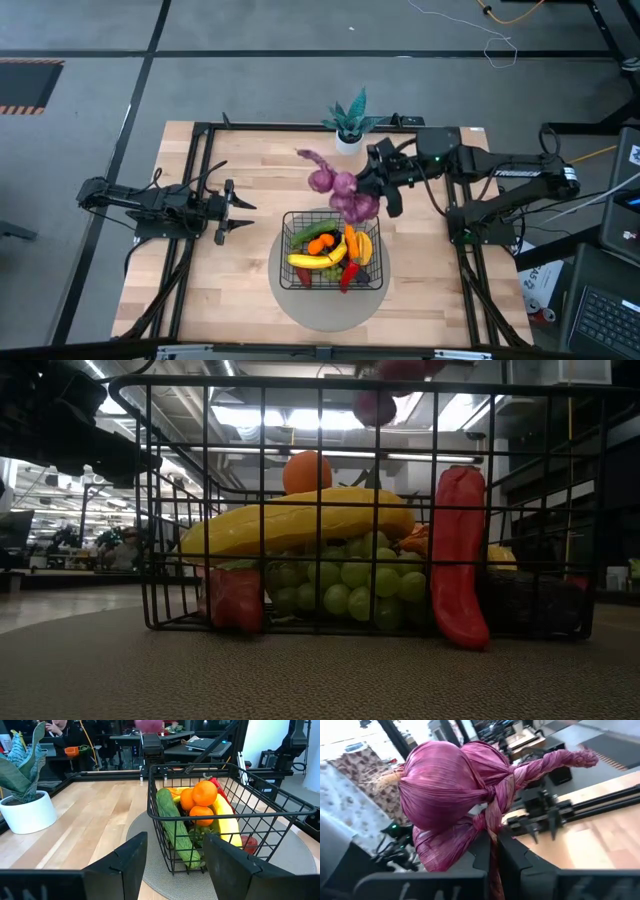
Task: Build produce basket
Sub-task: Put the purple garlic into the black wire basket
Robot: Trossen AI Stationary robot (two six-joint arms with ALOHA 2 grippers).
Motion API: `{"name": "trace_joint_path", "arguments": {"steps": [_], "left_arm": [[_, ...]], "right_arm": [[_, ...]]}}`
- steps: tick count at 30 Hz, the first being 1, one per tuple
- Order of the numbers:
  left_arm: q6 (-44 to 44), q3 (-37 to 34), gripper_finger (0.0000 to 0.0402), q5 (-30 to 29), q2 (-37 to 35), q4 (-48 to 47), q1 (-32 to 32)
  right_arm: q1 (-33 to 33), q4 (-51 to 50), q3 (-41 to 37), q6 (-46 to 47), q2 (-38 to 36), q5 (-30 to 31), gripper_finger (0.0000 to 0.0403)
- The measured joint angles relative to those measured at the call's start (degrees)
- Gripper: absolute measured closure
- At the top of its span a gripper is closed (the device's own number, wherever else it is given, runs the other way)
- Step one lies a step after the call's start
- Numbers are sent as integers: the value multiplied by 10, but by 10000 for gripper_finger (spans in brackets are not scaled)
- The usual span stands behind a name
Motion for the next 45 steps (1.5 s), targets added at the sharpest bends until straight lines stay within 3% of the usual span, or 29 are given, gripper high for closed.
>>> {"name": "trace_joint_path", "arguments": {"steps": [3, 8, 14, 22, 31, 39, 45], "left_arm": [[0, 0, 214, 0, 0, 0, 0], [0, 0, 214, 0, 0, 0, 0], [0, 0, 214, 0, 0, 0, 0], [0, 0, 214, 0, 0, 0, 0], [0, 0, 214, 0, 0, 0, 0], [0, 0, 214, 0, 0, 0, 0], [0, 0, 214, 0, 0, 0, 0]], "right_arm": [[16, 3, 0, 10, 1, 11, 385], [59, -5, 0, 25, 14, 129, 385], [97, -36, 0, 42, 25, 138, 384], [139, -150, 0, 101, 26, 229, 383], [181, -161, 0, 144, 26, 255, 381], [208, -204, 0, 149, 32, 379, 381], [214, -207, 0, 157, 75, 399, 381]]}}
